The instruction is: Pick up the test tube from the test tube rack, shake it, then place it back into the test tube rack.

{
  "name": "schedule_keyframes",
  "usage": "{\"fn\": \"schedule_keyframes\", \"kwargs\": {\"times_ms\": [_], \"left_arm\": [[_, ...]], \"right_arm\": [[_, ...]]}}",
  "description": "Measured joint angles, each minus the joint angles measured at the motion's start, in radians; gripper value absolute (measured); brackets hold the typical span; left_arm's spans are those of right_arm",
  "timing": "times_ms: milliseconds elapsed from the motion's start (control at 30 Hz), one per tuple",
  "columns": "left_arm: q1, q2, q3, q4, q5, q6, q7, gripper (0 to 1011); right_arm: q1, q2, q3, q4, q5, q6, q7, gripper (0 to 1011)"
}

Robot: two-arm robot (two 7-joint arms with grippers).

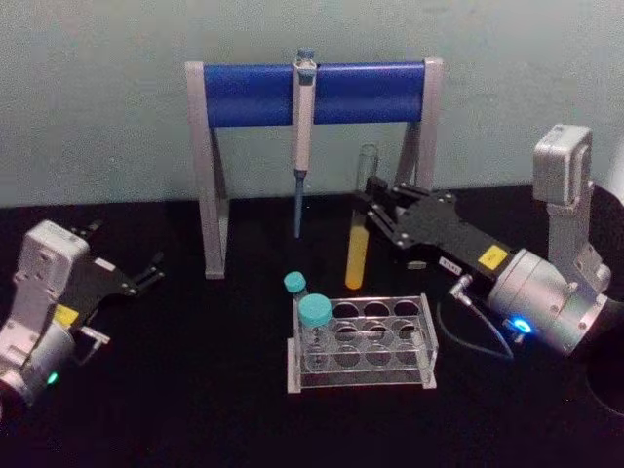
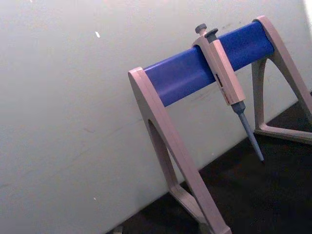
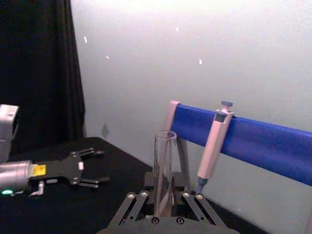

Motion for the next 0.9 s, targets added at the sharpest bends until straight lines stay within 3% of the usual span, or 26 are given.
{"fn": "schedule_keyframes", "kwargs": {"times_ms": [300, 600, 900], "left_arm": [[0.000, 0.000, 0.000, 0.000, 0.000, 0.000, 0.000, 1001], [0.000, 0.000, 0.000, 0.000, 0.000, 0.000, 0.000, 1001], [0.000, 0.000, 0.000, 0.000, 0.000, 0.000, 0.000, 1001]], "right_arm": [[0.010, -0.003, 0.008, 0.015, -0.009, -0.001, -0.013, 228], [-0.009, 0.017, 0.043, 0.004, -0.019, -0.003, -0.032, 229], [-0.099, 0.068, 0.093, -0.070, -0.008, 0.009, -0.041, 228]]}}
